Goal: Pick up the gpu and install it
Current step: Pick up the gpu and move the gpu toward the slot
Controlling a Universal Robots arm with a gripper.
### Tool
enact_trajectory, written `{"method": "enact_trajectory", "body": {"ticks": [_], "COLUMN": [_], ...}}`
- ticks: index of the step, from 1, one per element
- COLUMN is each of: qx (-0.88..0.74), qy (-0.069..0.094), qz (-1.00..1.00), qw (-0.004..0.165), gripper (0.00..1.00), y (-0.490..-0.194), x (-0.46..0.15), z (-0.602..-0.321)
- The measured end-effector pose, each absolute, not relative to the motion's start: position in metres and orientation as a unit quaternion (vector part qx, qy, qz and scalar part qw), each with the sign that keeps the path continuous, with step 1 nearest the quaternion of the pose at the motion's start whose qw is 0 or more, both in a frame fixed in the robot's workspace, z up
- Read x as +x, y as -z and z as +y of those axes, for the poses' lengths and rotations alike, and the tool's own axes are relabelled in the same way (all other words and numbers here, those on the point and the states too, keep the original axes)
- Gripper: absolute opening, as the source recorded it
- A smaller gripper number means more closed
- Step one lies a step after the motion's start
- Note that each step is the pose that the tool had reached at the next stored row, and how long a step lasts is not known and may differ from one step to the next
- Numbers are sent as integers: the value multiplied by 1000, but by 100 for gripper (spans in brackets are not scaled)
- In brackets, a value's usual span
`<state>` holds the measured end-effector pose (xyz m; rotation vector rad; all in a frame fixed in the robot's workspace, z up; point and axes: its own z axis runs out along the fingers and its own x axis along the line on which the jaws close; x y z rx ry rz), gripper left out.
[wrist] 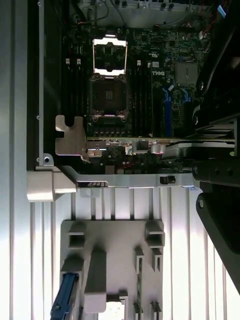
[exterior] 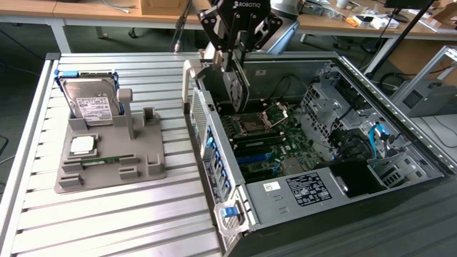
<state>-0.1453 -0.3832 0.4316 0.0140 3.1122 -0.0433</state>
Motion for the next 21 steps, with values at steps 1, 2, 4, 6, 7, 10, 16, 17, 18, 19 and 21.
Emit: {"method": "enact_trajectory", "body": {"ticks": [1, 2, 4, 6, 7, 10, 16, 17, 18, 19, 21], "qx": [5, 5, 4, 5, 4, 4, 4, 4, 4, 4, 4], "qy": [14, 14, 14, 14, 14, 15, 15, 15, 15, 15, 15], "qz": [1000, 1000, 1000, 1000, 1000, 1000, 1000, 1000, 1000, 1000, 1000], "qw": [15, 15, 15, 15, 15, 15, 15, 15, 15, 15, 15], "gripper": [27, 27, 27, 27, 27, 27, 27, 27, 27, 27, 27], "y": [-432, -431, -431, -431, -431, -430, -429, -429, -429, -429, -429], "x": [-145, -145, -144, -143, -143, -141, -139, -138, -138, -138, -137], "z": [-383, -383, -383, -383, -383, -383, -383, -383, -383, -383, -383]}}
